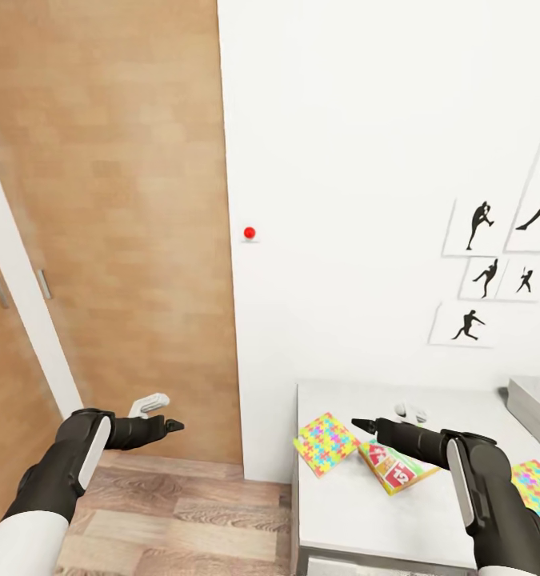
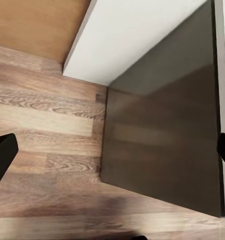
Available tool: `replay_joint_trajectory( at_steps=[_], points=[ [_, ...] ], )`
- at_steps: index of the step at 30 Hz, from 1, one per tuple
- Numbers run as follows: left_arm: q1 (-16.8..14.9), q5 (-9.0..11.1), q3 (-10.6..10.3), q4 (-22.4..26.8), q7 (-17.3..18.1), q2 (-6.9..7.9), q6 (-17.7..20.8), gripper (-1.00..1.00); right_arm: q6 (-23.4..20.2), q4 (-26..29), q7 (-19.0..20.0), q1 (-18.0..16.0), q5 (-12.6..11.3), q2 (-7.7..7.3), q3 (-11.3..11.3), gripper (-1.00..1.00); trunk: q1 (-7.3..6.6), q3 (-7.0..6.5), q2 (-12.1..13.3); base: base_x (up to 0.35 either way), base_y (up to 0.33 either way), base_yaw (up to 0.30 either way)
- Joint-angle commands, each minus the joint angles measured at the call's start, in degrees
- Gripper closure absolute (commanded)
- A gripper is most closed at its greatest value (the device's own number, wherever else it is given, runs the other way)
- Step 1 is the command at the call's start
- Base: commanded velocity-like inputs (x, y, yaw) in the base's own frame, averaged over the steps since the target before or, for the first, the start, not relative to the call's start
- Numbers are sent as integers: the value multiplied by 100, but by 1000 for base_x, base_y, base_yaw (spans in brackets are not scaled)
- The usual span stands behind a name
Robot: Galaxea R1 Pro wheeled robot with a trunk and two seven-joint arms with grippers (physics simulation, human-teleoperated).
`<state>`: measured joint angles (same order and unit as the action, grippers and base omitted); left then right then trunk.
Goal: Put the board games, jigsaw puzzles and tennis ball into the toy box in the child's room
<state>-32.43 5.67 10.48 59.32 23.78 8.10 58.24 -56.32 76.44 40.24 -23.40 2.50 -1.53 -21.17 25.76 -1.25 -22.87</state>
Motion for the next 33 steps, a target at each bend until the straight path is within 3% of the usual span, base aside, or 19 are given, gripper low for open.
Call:
replay_joint_trajectory(
  at_steps=[1, 19, 33],
  points=[
    [-1, 56, 6, 0, -23, 0, 39, -100, -28, 3, 36, -3, 23, -4, -9, -100, 2, 12, -5, 0, 88, -76],
    [-1, 57, 6, 9, -18, 1, 36, -100, -24, 3, 39, -1, 20, -20, -6, -100, 2, 161, -5, 0, 54, -135],
    [-3, 57, 8, 9, -16, 6, 30, -100, -6, 63, 47, -3, 23, 10, 1, -100, 2, 173, -5, 13, 2, -15]
  ],
)
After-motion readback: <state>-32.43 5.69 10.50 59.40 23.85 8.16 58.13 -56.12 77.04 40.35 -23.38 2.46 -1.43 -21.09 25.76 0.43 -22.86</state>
